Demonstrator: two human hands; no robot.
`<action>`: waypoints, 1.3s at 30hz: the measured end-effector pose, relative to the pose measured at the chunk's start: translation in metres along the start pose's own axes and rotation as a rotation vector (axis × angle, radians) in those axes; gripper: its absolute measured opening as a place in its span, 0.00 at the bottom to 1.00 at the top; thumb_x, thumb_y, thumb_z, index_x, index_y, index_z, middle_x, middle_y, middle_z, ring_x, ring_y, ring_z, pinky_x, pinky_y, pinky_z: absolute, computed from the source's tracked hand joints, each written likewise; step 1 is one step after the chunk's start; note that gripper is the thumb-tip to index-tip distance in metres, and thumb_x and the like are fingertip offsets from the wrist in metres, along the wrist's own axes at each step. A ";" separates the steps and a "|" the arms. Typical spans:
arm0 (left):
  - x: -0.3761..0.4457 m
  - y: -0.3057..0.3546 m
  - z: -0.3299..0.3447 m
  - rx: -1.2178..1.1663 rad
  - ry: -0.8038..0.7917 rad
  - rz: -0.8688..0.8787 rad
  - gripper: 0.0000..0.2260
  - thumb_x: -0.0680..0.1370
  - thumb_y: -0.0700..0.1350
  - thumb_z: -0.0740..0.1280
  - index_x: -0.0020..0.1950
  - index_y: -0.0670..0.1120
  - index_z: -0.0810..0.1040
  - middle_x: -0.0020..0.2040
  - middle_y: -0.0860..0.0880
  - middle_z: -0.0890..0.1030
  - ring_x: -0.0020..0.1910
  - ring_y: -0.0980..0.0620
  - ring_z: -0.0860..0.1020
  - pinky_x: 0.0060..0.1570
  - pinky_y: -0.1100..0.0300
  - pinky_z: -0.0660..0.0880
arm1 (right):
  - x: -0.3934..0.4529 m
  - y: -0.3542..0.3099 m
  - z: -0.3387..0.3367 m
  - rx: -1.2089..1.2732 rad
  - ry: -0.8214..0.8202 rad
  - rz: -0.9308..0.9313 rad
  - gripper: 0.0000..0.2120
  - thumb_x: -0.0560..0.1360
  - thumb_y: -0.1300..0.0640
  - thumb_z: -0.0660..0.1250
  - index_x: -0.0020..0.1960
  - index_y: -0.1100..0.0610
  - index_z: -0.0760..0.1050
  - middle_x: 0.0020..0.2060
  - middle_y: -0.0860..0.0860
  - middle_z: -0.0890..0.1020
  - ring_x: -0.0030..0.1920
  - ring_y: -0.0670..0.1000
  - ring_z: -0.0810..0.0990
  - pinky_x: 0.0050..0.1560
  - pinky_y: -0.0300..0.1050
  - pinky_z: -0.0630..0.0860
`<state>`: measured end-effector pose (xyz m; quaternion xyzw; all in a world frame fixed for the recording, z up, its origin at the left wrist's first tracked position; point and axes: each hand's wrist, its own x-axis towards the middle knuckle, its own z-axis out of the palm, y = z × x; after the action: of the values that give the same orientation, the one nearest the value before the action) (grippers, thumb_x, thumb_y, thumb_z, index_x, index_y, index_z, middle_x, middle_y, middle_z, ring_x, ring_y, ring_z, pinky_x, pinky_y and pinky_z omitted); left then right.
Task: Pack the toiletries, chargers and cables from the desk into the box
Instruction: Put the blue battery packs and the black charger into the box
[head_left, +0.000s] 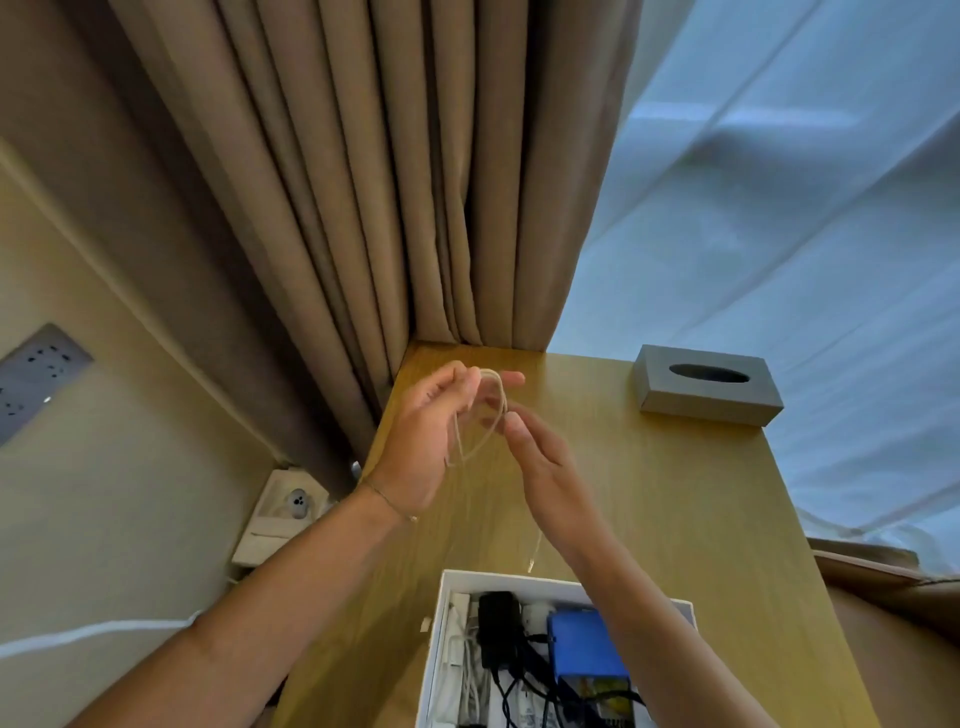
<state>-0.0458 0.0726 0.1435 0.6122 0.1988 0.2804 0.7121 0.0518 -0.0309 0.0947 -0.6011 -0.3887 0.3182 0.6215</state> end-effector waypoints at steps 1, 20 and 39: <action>-0.001 0.008 0.005 -0.072 0.031 -0.012 0.17 0.86 0.48 0.56 0.45 0.47 0.81 0.57 0.40 0.84 0.60 0.40 0.81 0.63 0.41 0.74 | -0.001 -0.005 0.003 0.031 -0.015 -0.025 0.17 0.85 0.49 0.56 0.70 0.50 0.74 0.62 0.47 0.82 0.65 0.47 0.79 0.64 0.43 0.75; 0.001 0.064 0.017 0.241 0.290 0.236 0.12 0.87 0.49 0.53 0.51 0.47 0.72 0.34 0.42 0.74 0.22 0.57 0.68 0.22 0.65 0.63 | -0.047 -0.068 -0.024 0.017 -0.240 0.233 0.15 0.85 0.55 0.59 0.45 0.58 0.79 0.25 0.44 0.67 0.25 0.44 0.66 0.35 0.43 0.72; -0.047 -0.011 0.044 0.390 -0.257 0.036 0.19 0.81 0.60 0.60 0.43 0.50 0.83 0.27 0.51 0.68 0.22 0.56 0.64 0.23 0.62 0.62 | -0.057 -0.078 -0.080 -0.414 -0.021 0.023 0.14 0.82 0.53 0.63 0.39 0.52 0.78 0.27 0.43 0.75 0.31 0.43 0.75 0.34 0.35 0.74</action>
<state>-0.0524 0.0080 0.1374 0.7725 0.1457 0.1690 0.5945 0.0877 -0.1257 0.1682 -0.7172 -0.4454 0.2449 0.4767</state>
